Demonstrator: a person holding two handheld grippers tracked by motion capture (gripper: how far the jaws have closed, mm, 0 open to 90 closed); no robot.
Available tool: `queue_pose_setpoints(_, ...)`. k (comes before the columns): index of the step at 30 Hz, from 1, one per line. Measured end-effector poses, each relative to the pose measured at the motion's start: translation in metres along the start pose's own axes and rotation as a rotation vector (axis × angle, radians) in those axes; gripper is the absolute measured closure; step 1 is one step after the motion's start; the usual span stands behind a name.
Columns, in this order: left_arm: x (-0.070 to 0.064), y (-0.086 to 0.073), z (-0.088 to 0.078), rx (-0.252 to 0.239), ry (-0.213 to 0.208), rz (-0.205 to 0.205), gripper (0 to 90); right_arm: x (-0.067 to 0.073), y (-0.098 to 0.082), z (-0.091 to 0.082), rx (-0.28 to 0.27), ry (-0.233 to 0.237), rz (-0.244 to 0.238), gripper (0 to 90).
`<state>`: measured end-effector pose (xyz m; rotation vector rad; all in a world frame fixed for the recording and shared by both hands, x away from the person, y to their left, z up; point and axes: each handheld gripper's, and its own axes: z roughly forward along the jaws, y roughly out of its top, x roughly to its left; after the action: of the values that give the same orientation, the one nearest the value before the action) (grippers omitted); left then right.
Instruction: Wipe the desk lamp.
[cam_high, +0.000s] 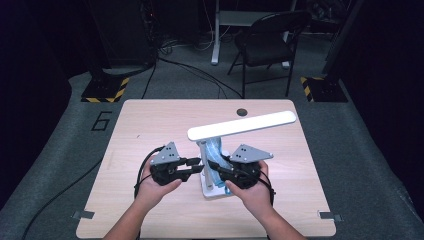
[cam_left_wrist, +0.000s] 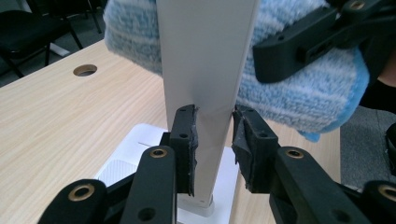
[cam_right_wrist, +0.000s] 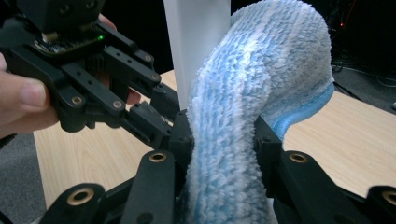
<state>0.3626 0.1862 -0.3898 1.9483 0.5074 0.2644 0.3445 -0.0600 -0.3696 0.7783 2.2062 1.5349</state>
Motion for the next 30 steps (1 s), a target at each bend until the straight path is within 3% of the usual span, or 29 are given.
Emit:
queue_pose_setpoints(22, -0.004, 0.014, -0.01, -0.012, -0.003, 0.023, 69.9, 0.007, 0.035, -0.016, -0.005, -0.002, -0.012, 68.0)
queue_pose_setpoints(30, -0.005, 0.016, -0.011, -0.023, 0.003, 0.012, 70.0, 0.008, 0.042, -0.02, -0.025, -0.001, -0.013, 68.1)
